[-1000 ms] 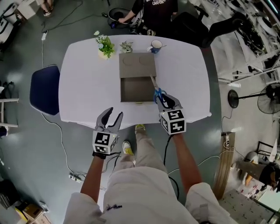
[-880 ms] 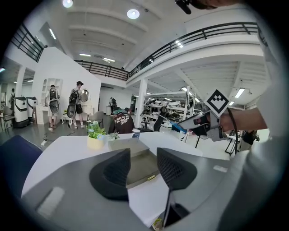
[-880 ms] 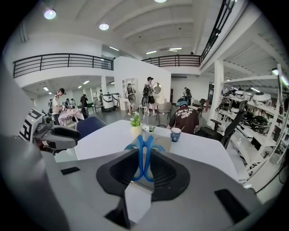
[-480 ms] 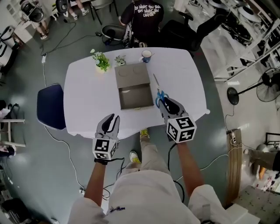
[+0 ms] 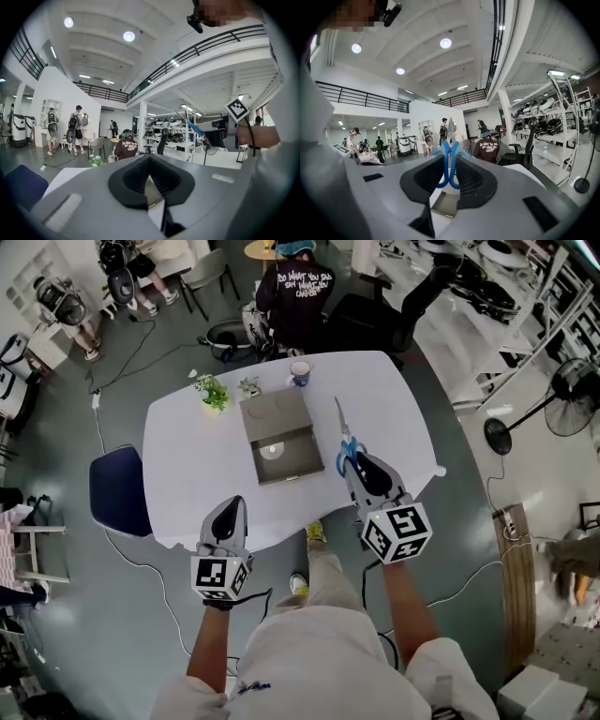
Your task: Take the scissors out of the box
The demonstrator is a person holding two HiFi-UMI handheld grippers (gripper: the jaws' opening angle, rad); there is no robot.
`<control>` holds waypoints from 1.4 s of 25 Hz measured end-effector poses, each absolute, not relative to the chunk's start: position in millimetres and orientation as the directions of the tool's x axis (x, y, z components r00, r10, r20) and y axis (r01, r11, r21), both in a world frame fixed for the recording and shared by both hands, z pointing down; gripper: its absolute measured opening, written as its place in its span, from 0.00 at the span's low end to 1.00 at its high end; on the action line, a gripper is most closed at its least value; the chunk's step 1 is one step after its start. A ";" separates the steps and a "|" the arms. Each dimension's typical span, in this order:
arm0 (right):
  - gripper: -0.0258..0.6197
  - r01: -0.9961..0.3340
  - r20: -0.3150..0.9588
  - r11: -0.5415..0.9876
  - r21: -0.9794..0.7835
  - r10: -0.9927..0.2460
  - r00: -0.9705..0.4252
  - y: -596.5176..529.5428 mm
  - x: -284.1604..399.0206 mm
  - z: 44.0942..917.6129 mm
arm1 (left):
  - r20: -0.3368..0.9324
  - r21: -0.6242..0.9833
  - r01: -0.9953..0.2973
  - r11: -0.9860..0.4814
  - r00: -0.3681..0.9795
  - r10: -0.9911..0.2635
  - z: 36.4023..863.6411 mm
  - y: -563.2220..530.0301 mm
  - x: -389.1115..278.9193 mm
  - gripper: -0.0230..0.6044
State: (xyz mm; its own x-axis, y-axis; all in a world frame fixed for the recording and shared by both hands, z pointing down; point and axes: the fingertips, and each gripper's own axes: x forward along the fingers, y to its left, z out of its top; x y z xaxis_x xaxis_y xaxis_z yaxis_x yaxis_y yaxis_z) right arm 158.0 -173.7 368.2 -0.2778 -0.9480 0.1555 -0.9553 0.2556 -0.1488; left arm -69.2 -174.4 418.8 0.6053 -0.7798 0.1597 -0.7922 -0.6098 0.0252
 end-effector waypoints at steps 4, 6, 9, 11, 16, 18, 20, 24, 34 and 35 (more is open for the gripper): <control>0.18 -0.958 0.098 0.249 -0.142 -0.960 -0.264 -155.9 164.0 349.6 | 0.120 0.013 -0.832 -0.555 0.553 -0.825 393.0 -174.8 -74.1 0.04; 0.18 -0.957 0.076 0.251 -0.148 -0.961 -0.264 -149.4 162.5 343.3 | 0.112 0.008 -0.827 -0.562 0.559 -0.822 385.1 -172.1 -72.6 0.04; 0.18 -0.941 0.034 0.270 -0.203 -0.959 -0.282 -138.4 158.1 329.2 | 0.099 -0.006 -0.819 -0.573 0.570 -0.816 372.0 -162.0 -72.5 0.04; 0.18 -0.938 -0.003 0.279 -0.207 -0.959 -0.285 -131.9 156.7 314.2 | 0.083 -0.019 -0.820 -0.572 0.568 -0.819 362.2 -155.0 -76.3 0.04; 0.18 -0.939 -0.065 0.291 -0.181 -0.957 -0.284 -115.8 153.8 292.2 | 0.080 -0.011 -0.828 -0.561 0.558 -0.826 356.7 -143.1 -92.3 0.04; 0.18 -0.937 -0.071 0.299 -0.182 -0.954 -0.291 -112.1 149.2 290.0 | 0.077 0.017 -0.831 -0.555 0.555 -0.828 352.1 -141.4 -99.5 0.04; 0.18 -0.931 -0.077 0.308 -0.194 -0.951 -0.298 -109.1 143.3 287.1 | 0.064 0.026 -0.834 -0.552 0.552 -0.831 344.7 -140.7 -105.5 0.04; 0.18 -0.925 -0.094 0.321 -0.205 -0.947 -0.308 -103.1 133.7 280.2 | 0.051 0.022 -0.834 -0.552 0.552 -0.832 336.0 -138.1 -112.0 0.04; 0.18 -0.924 -0.111 0.339 -0.176 -0.940 -0.324 -100.4 125.2 270.4 | 0.023 0.080 -0.820 -0.567 0.570 -0.821 328.6 -135.5 -106.3 0.04; 0.18 -0.925 -0.108 0.339 -0.172 -0.940 -0.324 -100.0 124.7 270.4 | 0.023 0.082 -0.819 -0.568 0.572 -0.820 329.0 -135.1 -107.0 0.04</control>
